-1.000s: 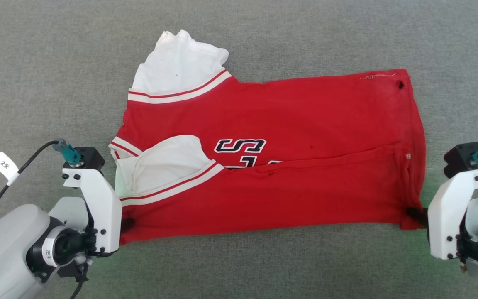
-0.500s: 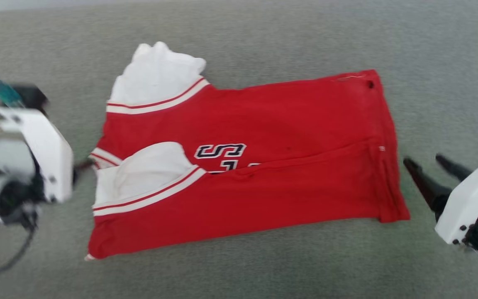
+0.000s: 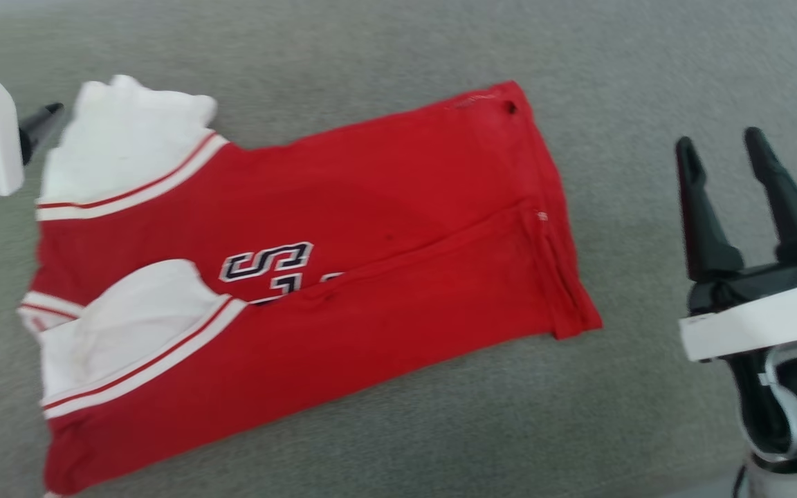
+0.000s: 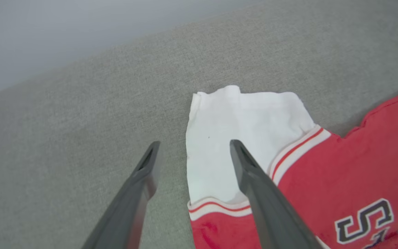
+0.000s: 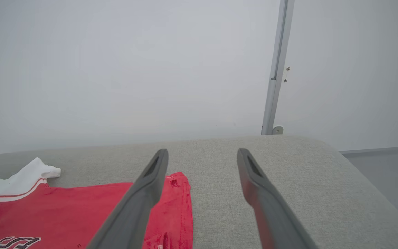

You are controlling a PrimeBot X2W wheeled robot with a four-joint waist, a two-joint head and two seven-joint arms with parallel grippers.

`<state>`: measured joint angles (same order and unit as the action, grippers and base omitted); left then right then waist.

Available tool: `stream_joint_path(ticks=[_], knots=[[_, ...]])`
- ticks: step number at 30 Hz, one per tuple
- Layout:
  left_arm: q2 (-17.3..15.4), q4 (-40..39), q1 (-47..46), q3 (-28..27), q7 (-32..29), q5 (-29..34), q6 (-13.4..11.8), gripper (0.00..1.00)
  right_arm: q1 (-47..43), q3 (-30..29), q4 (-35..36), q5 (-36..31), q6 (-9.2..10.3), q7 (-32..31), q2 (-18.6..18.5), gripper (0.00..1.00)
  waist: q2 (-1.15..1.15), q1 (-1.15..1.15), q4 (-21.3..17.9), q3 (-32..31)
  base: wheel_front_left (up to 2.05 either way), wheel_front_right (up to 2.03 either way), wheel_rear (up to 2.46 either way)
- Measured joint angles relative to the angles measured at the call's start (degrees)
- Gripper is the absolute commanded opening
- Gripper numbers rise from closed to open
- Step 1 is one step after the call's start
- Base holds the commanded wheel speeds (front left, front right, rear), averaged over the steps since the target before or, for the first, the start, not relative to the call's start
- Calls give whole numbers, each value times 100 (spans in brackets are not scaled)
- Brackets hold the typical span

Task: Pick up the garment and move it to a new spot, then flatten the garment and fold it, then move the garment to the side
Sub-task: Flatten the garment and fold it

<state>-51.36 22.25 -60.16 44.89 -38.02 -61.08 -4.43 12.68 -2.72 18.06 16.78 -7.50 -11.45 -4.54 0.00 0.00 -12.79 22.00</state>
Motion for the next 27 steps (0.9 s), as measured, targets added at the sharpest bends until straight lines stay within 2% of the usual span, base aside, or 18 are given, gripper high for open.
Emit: stream_joint_path(ticks=[5,11,15,20,21,22,27], knots=[[189,792,-403,127,157,300,388,100,120,260,-193,-14,0,536,102,100,0,0,-314,249,0,0,0],[505,1619,-588,181,107,310,452,100,259,468,-363,133,0,683,143,100,0,0,-552,585,0,0,0],[624,2007,-796,214,-99,309,423,100,416,637,-444,286,0,503,144,100,0,0,-613,757,0,0,0],[839,2299,-1012,183,-516,112,341,100,810,950,-689,527,-1,-147,-26,100,0,0,-565,852,0,0,0],[871,2342,-1072,179,-608,86,327,47,950,975,-777,547,0,-328,-107,100,0,0,-544,870,0,0,0],[909,2362,-1124,180,-676,78,327,0,1115,1012,-889,588,0,-521,-191,100,1,0,-519,891,0,0,0],[1115,2414,-1290,230,-732,92,376,0,2180,1252,-1701,808,-1,-1361,-526,100,0,0,-342,986,0,0,0]])
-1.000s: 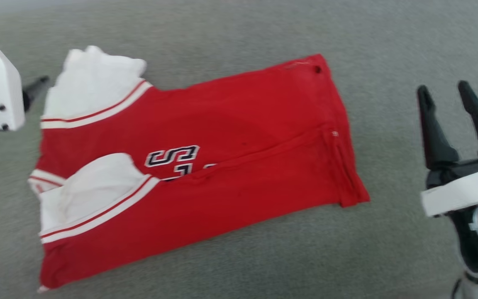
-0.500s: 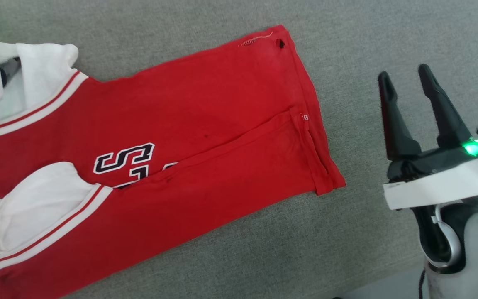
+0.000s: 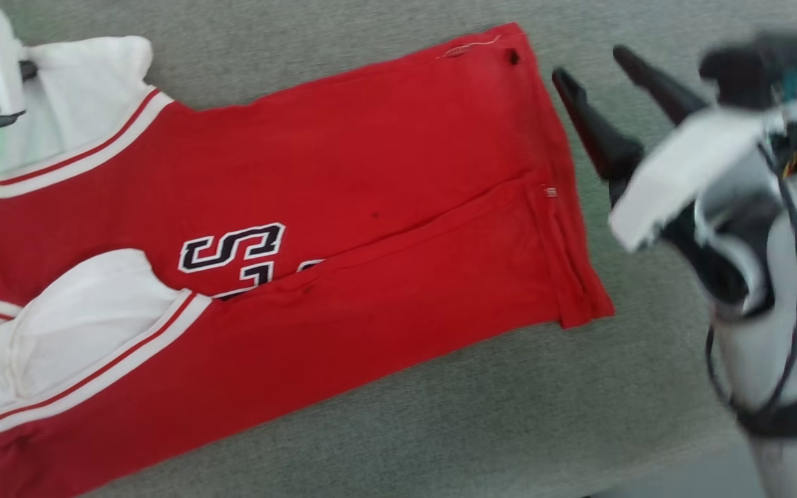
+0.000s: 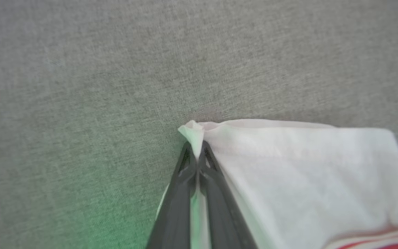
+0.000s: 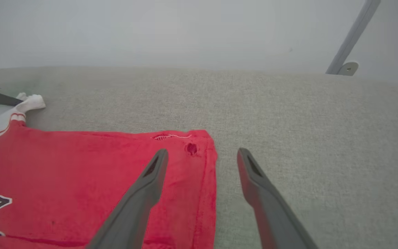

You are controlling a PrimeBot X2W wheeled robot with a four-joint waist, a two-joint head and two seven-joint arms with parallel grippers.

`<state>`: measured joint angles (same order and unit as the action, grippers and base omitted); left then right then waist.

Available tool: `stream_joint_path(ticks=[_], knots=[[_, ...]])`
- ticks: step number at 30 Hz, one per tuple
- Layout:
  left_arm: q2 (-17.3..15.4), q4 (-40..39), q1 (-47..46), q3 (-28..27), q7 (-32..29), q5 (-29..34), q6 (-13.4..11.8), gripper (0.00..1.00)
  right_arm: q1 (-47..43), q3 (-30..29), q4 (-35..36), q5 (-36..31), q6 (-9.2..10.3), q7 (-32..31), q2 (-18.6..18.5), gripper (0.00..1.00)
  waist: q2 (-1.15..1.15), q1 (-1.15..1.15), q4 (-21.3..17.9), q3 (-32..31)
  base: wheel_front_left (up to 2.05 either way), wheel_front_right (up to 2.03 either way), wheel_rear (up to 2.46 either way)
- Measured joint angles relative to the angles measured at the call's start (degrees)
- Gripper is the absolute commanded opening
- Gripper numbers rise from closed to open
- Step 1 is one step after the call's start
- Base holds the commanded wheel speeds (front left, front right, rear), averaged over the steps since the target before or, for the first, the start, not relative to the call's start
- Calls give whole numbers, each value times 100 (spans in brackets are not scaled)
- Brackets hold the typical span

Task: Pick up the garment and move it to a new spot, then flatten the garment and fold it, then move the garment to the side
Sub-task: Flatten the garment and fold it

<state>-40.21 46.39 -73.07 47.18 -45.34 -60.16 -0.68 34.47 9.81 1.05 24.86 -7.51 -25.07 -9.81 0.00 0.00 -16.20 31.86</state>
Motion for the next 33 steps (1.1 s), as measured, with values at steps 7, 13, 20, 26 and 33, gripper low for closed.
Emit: stream_joint_path(ticks=[7,13,20,26,33], knots=[[331,88,-220,79,88,64,71,0,1487,394,-1566,176,0,-918,-288,100,0,0,299,96,0,0,0],[559,192,-335,108,218,77,176,0,2202,755,-2704,278,0,-1652,-364,100,0,0,508,142,0,0,0],[739,355,-396,124,368,78,255,0,2727,988,-3574,513,2,-2529,-285,84,0,0,648,149,0,0,0],[884,490,-411,183,648,120,396,0,2817,1048,-3807,504,-5,-2361,-366,0,0,0,793,19,0,0,0],[917,470,-392,212,643,87,525,0,2503,1168,-3609,556,-5,-1663,-714,0,0,0,983,-319,0,0,0]])
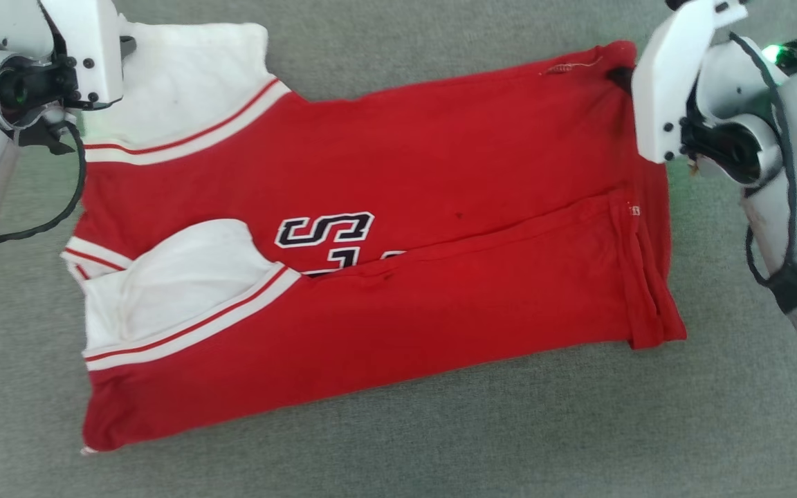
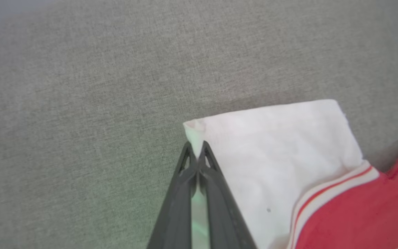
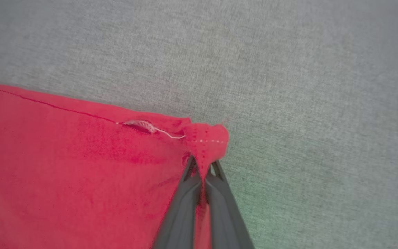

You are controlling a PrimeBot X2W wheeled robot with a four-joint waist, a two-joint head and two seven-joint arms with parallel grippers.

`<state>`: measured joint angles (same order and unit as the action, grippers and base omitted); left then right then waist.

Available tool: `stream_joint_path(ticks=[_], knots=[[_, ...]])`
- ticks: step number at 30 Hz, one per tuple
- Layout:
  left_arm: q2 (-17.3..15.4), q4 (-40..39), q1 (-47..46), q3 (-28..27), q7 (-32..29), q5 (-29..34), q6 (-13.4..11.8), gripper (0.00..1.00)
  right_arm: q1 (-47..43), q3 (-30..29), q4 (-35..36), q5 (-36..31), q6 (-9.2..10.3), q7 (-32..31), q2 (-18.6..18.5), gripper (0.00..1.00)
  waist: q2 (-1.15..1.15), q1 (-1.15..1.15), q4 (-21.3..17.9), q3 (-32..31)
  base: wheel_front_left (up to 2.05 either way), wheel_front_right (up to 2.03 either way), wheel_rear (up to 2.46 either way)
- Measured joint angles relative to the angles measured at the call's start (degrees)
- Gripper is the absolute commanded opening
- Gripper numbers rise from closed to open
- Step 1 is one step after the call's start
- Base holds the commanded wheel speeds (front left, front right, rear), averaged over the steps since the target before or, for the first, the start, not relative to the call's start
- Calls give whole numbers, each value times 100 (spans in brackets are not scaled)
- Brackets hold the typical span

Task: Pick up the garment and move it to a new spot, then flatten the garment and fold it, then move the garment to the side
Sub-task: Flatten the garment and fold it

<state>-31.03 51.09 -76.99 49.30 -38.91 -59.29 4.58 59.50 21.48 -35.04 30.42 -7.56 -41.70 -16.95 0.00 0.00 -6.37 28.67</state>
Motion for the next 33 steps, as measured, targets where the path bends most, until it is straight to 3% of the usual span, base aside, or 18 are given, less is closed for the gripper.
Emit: stream_joint_path(ticks=[6,14,20,29,33], knots=[[-75,-355,77,31,-226,-73,21,0,-392,80,448,212,0,302,-332,0,0,0,207,-336,0,0,0],[-448,-1383,478,81,-673,-154,-361,0,-975,90,1217,398,0,357,-687,0,0,0,389,-714,0,0,0],[-944,-2924,1088,172,-1181,-263,-1017,0,-1579,-40,1998,588,0,338,-1056,0,0,0,530,-939,0,0,0],[-1928,-5455,2290,230,-1691,-556,-2313,0,-2678,-409,3074,786,0,266,-1532,0,0,0,599,-1030,0,0,0],[-2158,-6082,2770,254,-1672,-716,-2651,0,-3188,-651,3200,839,0,226,-1585,0,0,0,604,-999,0,0,0]])
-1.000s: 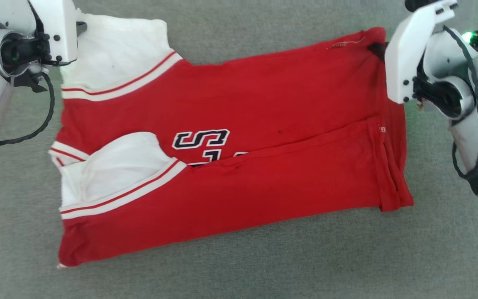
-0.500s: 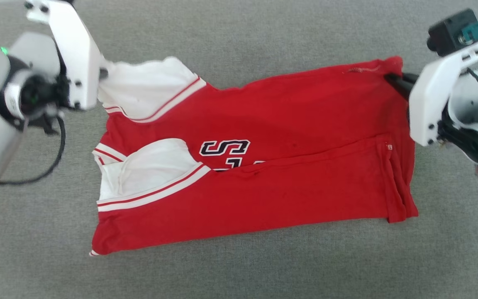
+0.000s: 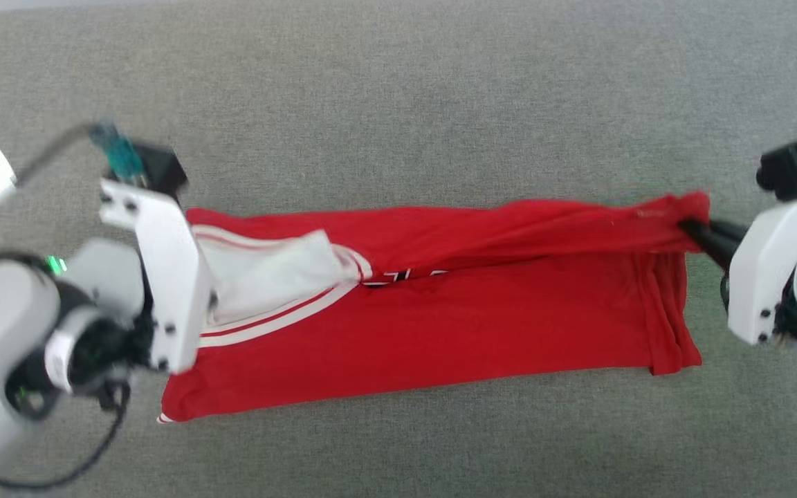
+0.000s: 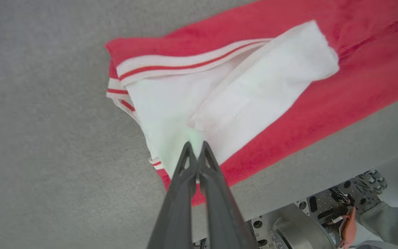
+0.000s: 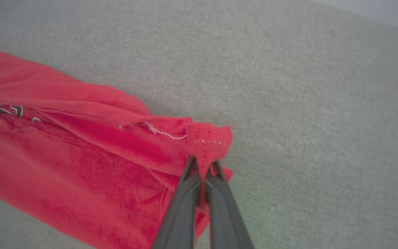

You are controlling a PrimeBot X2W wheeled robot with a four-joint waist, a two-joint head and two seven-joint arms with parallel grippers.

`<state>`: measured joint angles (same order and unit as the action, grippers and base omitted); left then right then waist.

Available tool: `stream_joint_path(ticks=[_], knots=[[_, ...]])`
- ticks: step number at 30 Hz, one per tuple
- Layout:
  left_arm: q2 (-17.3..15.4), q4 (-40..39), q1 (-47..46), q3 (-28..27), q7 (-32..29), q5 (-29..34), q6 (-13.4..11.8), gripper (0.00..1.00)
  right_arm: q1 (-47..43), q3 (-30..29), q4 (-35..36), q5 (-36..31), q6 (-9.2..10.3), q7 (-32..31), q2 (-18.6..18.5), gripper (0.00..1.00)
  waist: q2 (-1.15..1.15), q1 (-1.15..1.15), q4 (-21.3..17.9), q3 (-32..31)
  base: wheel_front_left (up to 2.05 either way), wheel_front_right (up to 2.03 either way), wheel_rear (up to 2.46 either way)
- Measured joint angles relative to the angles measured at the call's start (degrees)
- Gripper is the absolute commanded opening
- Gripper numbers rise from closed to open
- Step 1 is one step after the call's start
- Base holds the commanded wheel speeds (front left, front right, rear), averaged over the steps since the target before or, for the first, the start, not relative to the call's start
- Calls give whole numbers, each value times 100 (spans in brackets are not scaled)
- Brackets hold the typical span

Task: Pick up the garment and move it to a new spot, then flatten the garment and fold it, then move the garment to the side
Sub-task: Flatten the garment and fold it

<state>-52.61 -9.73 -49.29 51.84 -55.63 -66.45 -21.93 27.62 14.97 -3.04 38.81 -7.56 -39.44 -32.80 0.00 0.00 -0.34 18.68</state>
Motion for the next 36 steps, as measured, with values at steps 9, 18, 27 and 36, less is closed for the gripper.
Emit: stream_joint_path(ticks=[9,18,27,36], knots=[[180,603,838,103,576,-240,121,100,-396,-13,-464,-92,1,34,393,100,0,0,-35,-36,0,0,0],[358,984,1006,-263,1863,-154,603,100,-602,-80,-337,-44,1,11,402,100,0,0,-10,-230,0,0,0],[178,668,1581,-777,3934,333,914,100,-1126,-948,331,-151,2,-40,552,100,0,0,9,-396,0,0,0],[90,543,2433,-1302,6059,721,814,100,-1504,-1887,501,-369,5,-272,883,100,0,0,179,-430,0,0,0]])
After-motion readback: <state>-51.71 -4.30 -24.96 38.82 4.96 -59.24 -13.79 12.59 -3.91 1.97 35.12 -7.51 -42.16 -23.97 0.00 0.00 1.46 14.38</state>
